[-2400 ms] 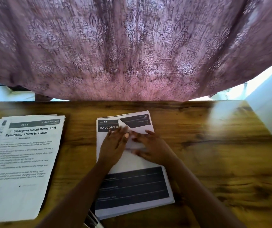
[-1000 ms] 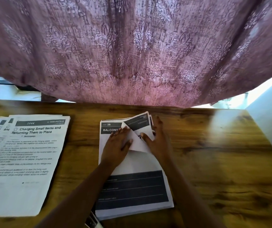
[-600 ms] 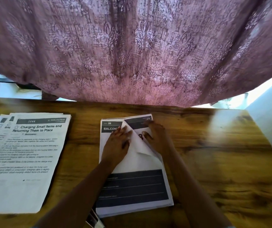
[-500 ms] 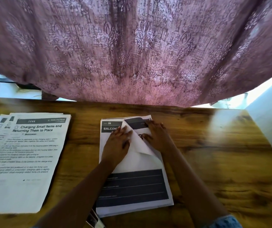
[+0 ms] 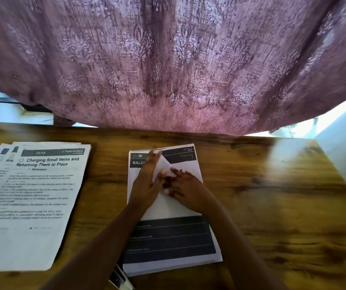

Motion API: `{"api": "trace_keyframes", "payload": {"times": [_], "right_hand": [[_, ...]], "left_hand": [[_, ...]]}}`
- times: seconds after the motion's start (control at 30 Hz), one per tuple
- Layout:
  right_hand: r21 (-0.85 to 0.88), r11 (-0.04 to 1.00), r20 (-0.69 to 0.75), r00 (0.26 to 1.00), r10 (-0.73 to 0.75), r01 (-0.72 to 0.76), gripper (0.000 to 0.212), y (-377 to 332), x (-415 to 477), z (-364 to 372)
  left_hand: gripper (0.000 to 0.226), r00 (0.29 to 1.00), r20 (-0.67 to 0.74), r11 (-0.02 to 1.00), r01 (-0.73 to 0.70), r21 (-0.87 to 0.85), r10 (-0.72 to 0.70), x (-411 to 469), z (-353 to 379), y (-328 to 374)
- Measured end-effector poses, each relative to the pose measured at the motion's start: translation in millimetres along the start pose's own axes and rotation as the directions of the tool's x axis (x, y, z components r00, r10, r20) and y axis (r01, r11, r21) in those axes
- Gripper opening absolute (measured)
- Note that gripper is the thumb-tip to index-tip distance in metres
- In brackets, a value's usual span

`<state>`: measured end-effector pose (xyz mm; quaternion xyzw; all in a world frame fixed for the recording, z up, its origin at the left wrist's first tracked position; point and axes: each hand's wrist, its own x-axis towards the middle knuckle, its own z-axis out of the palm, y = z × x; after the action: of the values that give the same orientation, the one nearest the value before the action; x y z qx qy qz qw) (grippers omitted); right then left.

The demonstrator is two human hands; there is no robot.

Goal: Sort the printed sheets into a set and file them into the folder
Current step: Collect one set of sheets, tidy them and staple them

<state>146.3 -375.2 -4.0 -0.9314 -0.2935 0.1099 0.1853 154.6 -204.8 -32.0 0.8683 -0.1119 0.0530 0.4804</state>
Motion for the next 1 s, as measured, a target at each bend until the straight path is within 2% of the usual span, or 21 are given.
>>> {"api": "trace_keyframes", "payload": {"times": [0.07,0.1,0.17,0.27,0.33,0.4,0.43,0.5,0.53,0.57,0.6,0.63,0.67,0.7,0.73,0.77,0.8,0.83,0.9,0.93,1.0], "right_hand": [[0.222,0.966,-0.101,0.982,0.158,-0.133,0.036,1,1,-6],[0.266,0.950,-0.189,0.958,0.216,-0.162,0.031,7,5,-10],[0.127,0.961,-0.307,0.911,0.275,-0.248,0.038,26,16,-15],[-0.090,0.934,-0.214,0.922,0.322,-0.347,0.060,49,27,-12],[-0.102,0.941,-0.212,0.932,0.295,-0.321,0.058,50,27,-11],[0.015,0.956,-0.262,0.921,0.287,-0.293,0.052,43,21,-12],[0.142,0.936,-0.313,0.882,0.352,-0.323,0.049,37,19,-12],[0.389,0.812,-0.412,0.707,0.575,-0.435,0.049,23,17,-11],[0.493,0.731,-0.416,0.610,0.675,-0.473,0.053,15,16,-10],[0.575,0.683,-0.401,0.572,0.716,-0.451,0.056,9,15,-6],[0.623,0.685,-0.387,0.612,0.690,-0.378,0.058,1,12,-4],[0.599,0.748,-0.387,0.715,0.582,-0.285,0.058,-8,8,-2],[0.455,0.866,-0.382,0.833,0.400,-0.207,0.056,-13,3,0],[0.221,0.963,-0.302,0.929,0.215,-0.151,0.056,-17,0,1],[0.030,0.997,-0.177,0.981,0.081,-0.077,0.063,-17,-1,4],[-0.080,0.997,-0.081,0.997,0.005,-0.011,0.071,-16,-3,6],[-0.050,0.999,-0.045,0.999,0.005,-0.007,0.067,-15,-3,5],[0.072,0.996,-0.076,0.995,0.063,-0.057,0.055,-14,-2,2],[0.274,0.942,-0.136,0.962,0.238,-0.195,0.035,-3,6,-5],[0.278,0.932,-0.212,0.931,0.297,-0.234,0.031,6,12,-10],[0.098,0.939,-0.325,0.882,0.342,-0.328,0.040,30,22,-18]], "left_hand": [[0.047,0.997,0.071,0.956,-0.053,0.287,0.034,4,5,-10],[0.046,0.994,0.109,0.936,-0.050,0.348,0.013,5,7,-12],[0.046,0.991,0.136,0.920,-0.035,0.391,-0.020,6,8,-13],[0.047,0.991,0.130,0.909,-0.023,0.415,-0.034,6,7,-13],[0.047,0.991,0.127,0.906,-0.020,0.422,-0.038,6,8,-12],[0.048,0.992,0.121,0.914,-0.021,0.406,-0.031,6,8,-13],[0.048,0.993,0.113,0.922,-0.019,0.386,-0.027,7,8,-13],[0.049,0.997,0.071,0.946,0.016,0.323,-0.041,6,7,-8],[0.050,0.997,0.044,0.961,0.055,0.272,-0.069,4,6,-4],[0.051,0.995,0.022,0.976,0.091,0.196,-0.097,1,5,1],[0.054,0.994,0.013,0.990,0.111,0.086,-0.112,-2,3,5],[0.058,0.995,0.015,0.993,0.103,-0.061,-0.102,-4,1,8],[0.063,0.997,0.010,0.974,0.076,-0.211,-0.076,-6,0,10],[0.066,0.998,-0.017,0.951,0.046,-0.307,-0.053,-6,-1,10],[0.068,0.998,-0.040,0.944,0.031,-0.328,-0.047,-5,-1,8],[0.065,0.998,-0.054,0.964,0.023,-0.265,-0.039,-3,-1,6],[0.060,0.998,-0.052,0.987,0.016,-0.159,-0.024,0,-1,3],[0.055,0.999,-0.042,1.000,-0.010,0.010,0.010,2,1,-3],[0.048,0.999,0.045,0.951,-0.044,0.306,0.032,4,7,-12],[0.047,0.996,0.090,0.929,-0.020,0.369,-0.014,5,9,-14],[0.048,0.991,0.119,0.911,0.013,0.411,-0.068,6,10,-17]]}}
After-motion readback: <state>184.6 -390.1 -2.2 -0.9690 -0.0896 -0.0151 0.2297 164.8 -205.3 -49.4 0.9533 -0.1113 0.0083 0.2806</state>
